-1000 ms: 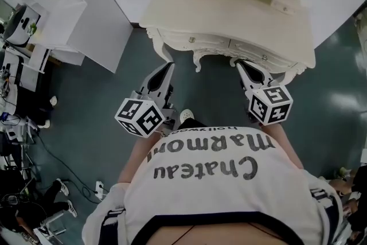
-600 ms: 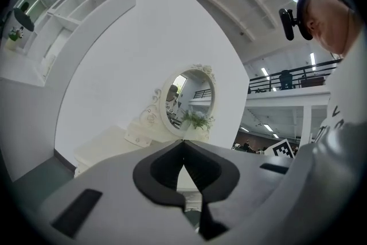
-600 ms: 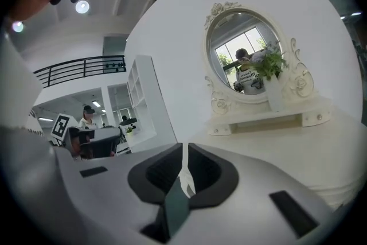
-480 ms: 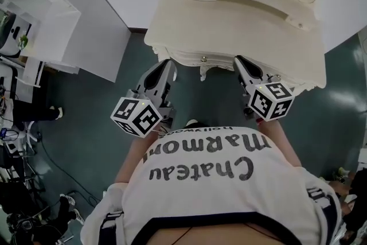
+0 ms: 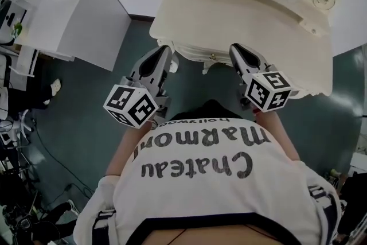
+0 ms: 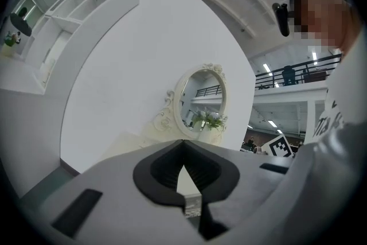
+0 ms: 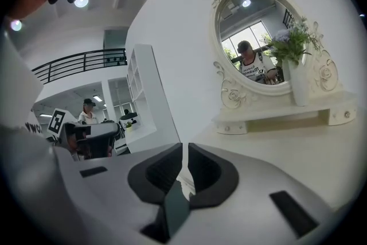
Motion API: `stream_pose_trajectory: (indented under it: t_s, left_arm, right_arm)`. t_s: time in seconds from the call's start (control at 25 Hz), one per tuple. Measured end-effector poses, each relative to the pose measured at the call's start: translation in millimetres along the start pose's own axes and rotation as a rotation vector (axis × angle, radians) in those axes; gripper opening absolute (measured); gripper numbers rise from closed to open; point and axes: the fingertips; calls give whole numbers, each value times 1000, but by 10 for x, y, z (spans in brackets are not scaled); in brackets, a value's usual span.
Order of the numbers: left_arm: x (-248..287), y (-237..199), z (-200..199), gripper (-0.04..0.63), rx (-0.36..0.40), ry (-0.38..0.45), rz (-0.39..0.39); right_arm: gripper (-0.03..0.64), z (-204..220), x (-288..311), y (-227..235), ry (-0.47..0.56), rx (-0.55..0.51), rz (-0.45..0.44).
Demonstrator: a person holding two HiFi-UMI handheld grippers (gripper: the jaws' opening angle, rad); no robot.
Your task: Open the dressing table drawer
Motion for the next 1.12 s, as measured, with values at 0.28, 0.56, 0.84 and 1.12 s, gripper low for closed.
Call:
stream_pose_trajectory:
  t_s: [0.28,0.56,0.84,1.12]
  left_arm:
    - [218,-324,42,23,-87,-1,-32]
    - [620,-729,-44,23,-116,10,-127]
    - [1162,-954,-89,23,-110,-6,-189]
    - [1413,-1093,43,23,-151,-49,-261]
  right_arm:
    - [46,100,388,337,-26,86,-3]
    - [46,56,920,927,-44,214,-8]
    - [46,-19,1403,1565,-91,249,13]
    - [46,8,1863,2010,-144,285,-6]
Point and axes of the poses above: the fingertips, and each gripper's own axes: x forward along the fingers, y to its right, z out of its underside, and after that the axes turned 13 degrees about -z, right-handed
